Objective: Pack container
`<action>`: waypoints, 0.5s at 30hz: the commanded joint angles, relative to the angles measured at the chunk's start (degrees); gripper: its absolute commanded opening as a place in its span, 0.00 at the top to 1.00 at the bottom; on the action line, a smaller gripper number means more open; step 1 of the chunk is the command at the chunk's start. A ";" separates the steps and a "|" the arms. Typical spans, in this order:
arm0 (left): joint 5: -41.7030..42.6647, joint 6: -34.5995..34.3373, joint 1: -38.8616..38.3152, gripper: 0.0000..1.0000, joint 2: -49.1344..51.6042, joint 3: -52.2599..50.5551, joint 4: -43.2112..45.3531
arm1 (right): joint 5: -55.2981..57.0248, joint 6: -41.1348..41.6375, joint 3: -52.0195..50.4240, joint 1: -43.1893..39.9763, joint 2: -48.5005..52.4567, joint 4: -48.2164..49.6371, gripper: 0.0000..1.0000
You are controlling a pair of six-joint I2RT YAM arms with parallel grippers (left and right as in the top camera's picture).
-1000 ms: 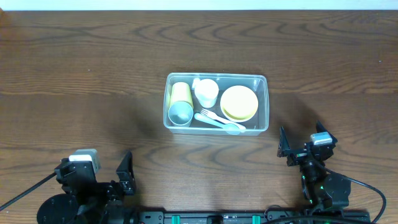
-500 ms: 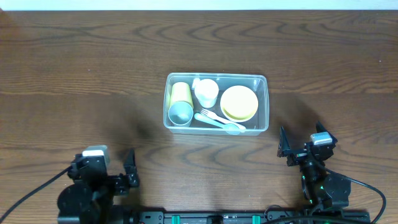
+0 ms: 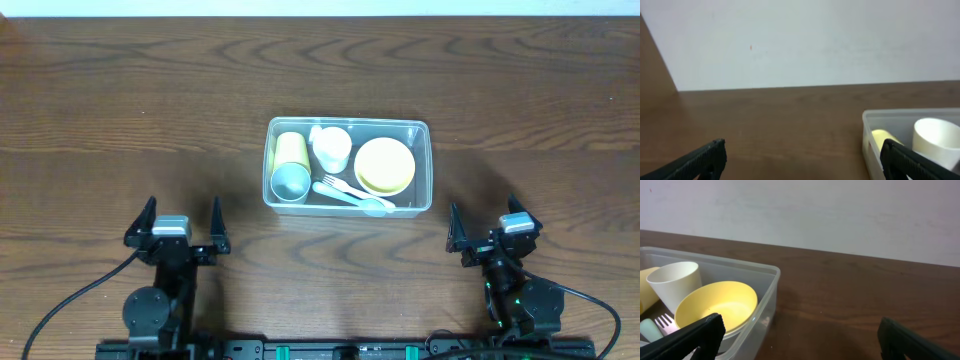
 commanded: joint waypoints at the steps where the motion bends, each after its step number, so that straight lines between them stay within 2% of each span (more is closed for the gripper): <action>1: 0.66 1.60 0.35 0.02 -1.42 -3.93 4.04 | 0.37 -0.85 -0.09 -0.39 -0.24 -0.26 0.01; 7: 0.61 -3.48 0.35 0.02 -1.40 -8.92 6.40 | 0.37 -0.85 -0.09 -0.39 -0.24 -0.24 0.01; 15: 0.72 -6.64 0.17 0.02 -1.40 -9.27 0.72 | 0.37 -0.85 -0.09 -0.39 -0.24 -0.24 0.01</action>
